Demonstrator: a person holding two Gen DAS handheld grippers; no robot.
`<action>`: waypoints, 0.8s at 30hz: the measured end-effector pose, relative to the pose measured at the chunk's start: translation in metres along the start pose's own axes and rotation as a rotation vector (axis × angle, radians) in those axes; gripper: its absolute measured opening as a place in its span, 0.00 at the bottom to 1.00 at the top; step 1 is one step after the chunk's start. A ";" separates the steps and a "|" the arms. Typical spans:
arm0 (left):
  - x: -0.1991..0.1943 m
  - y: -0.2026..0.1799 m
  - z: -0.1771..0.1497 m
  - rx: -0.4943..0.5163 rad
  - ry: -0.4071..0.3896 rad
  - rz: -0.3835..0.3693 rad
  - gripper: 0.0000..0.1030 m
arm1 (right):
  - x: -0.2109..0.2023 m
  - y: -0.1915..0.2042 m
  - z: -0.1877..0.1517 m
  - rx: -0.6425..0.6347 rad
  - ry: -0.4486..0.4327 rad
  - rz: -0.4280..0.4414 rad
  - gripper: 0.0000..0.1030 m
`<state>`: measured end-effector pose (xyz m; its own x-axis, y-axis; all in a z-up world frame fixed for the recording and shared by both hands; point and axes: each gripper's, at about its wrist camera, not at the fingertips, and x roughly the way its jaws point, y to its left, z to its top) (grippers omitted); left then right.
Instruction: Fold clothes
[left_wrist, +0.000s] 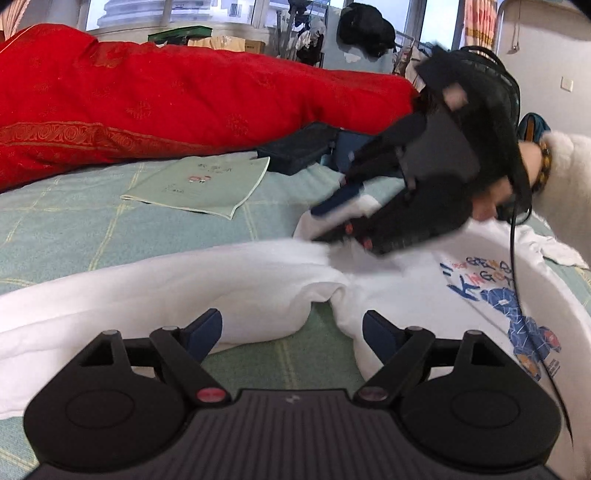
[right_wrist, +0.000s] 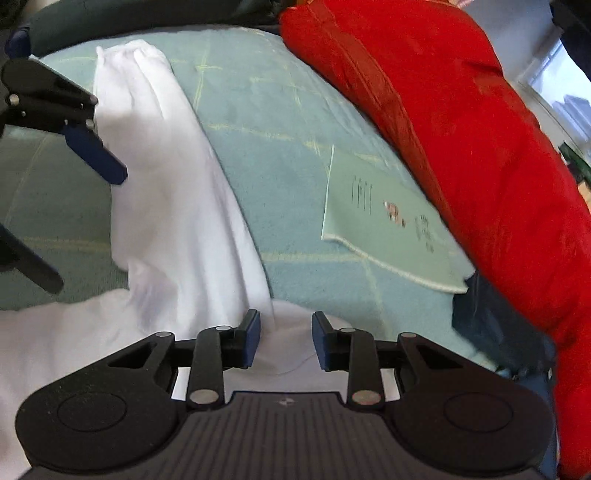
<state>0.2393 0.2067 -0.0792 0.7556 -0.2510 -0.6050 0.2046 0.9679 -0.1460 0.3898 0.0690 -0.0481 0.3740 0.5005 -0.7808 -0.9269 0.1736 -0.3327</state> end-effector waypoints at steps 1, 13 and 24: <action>0.002 -0.001 0.000 0.003 0.004 0.002 0.81 | -0.001 -0.004 0.003 0.003 -0.015 0.004 0.36; 0.005 -0.003 -0.004 0.015 0.023 -0.011 0.81 | 0.030 -0.042 -0.019 0.100 0.047 0.138 0.47; 0.005 -0.002 -0.003 0.002 0.012 -0.004 0.81 | 0.019 -0.032 -0.018 0.121 -0.029 0.039 0.12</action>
<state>0.2407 0.2039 -0.0847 0.7471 -0.2550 -0.6139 0.2089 0.9668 -0.1473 0.4269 0.0575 -0.0617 0.3386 0.5332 -0.7753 -0.9382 0.2539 -0.2352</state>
